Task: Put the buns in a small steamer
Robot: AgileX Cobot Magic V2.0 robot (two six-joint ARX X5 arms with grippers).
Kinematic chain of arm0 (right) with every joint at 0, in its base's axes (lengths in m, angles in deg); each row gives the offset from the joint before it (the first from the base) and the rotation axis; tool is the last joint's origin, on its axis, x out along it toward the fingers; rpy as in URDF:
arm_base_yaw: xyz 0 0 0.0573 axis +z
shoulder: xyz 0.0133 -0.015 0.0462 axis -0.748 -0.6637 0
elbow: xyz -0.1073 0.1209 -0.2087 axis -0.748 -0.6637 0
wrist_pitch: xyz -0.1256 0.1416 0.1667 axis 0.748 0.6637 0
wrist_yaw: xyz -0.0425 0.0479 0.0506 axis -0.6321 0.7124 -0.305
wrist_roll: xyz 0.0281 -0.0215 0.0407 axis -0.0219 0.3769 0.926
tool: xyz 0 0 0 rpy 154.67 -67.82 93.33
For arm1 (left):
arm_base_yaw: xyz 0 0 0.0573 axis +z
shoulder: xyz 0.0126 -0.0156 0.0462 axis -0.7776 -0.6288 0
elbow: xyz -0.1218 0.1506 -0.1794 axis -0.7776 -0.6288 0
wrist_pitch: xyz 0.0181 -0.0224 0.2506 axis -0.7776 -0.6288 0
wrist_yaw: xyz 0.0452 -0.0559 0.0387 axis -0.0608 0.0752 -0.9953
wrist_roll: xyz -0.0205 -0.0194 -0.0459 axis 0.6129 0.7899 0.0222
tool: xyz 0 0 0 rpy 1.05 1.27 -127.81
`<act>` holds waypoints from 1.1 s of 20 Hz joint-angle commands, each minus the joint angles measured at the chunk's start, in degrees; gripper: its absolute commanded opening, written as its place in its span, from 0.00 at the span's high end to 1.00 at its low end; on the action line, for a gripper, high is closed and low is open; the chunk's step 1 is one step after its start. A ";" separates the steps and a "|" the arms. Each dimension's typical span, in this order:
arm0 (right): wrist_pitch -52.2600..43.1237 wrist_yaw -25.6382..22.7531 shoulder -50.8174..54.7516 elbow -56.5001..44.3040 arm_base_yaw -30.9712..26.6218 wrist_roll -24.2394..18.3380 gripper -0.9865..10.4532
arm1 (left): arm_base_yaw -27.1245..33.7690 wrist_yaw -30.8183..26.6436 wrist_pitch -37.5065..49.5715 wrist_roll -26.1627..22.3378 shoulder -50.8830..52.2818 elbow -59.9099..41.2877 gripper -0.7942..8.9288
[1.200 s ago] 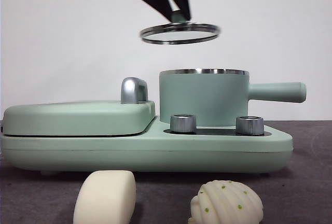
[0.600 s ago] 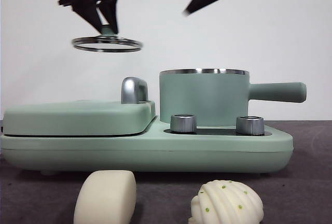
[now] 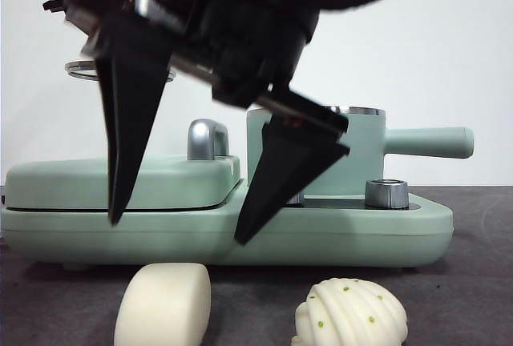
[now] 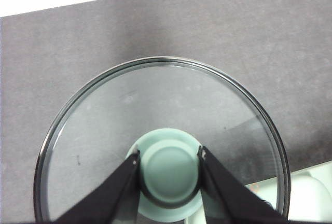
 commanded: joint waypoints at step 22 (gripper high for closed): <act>17.25 3.23 -7.10 20.68 -1.25 -2.58 0.77 | 0.79 0.33 1.79 -0.55 -0.26 2.71 0.90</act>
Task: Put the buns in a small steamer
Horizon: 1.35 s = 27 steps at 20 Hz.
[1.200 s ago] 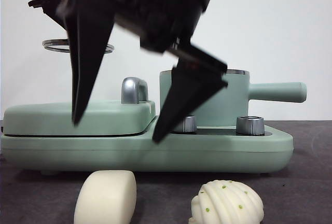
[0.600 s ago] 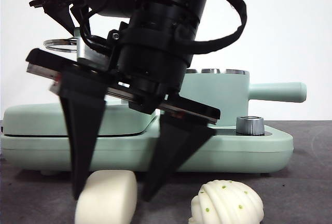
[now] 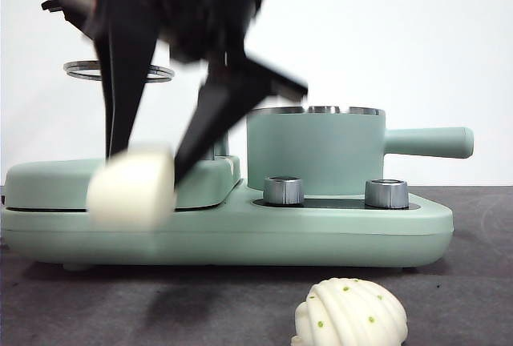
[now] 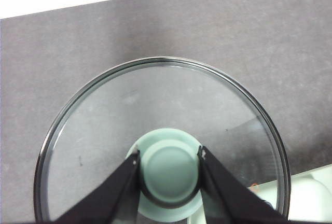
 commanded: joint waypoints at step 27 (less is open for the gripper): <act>12.07 2.62 -18.14 31.91 -31.21 -18.08 0.75 | 0.87 0.31 2.05 -0.17 -0.28 2.71 0.90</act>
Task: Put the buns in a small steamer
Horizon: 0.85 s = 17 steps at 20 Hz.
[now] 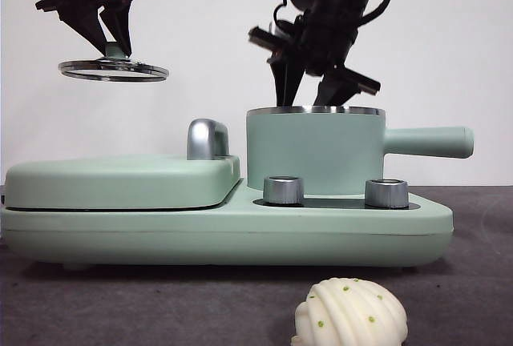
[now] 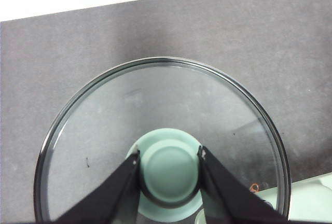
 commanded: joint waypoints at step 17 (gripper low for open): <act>0.35 -0.04 -1.20 6.03 0.00 0.24 0.53 | -0.07 0.31 1.46 -0.20 -0.28 2.71 0.90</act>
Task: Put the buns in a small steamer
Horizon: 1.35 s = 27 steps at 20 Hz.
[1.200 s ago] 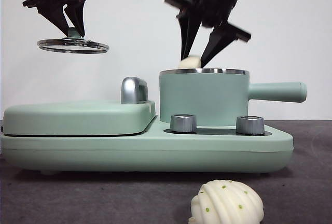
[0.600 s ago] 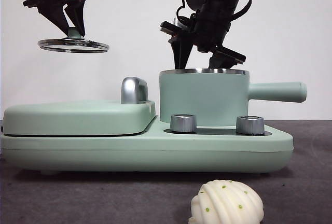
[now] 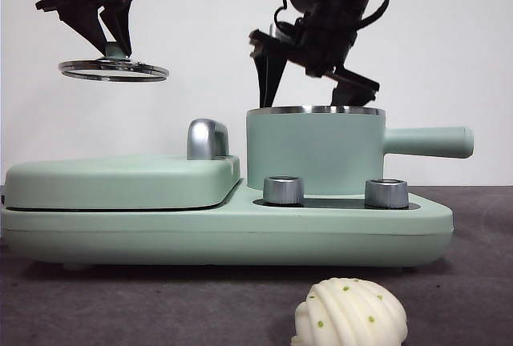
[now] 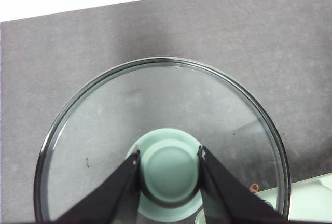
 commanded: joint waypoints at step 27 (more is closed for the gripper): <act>-5.09 -19.50 36.28 -47.95 37.92 12.04 0.53 | -0.07 0.31 0.11 -0.20 -3.28 2.67 0.90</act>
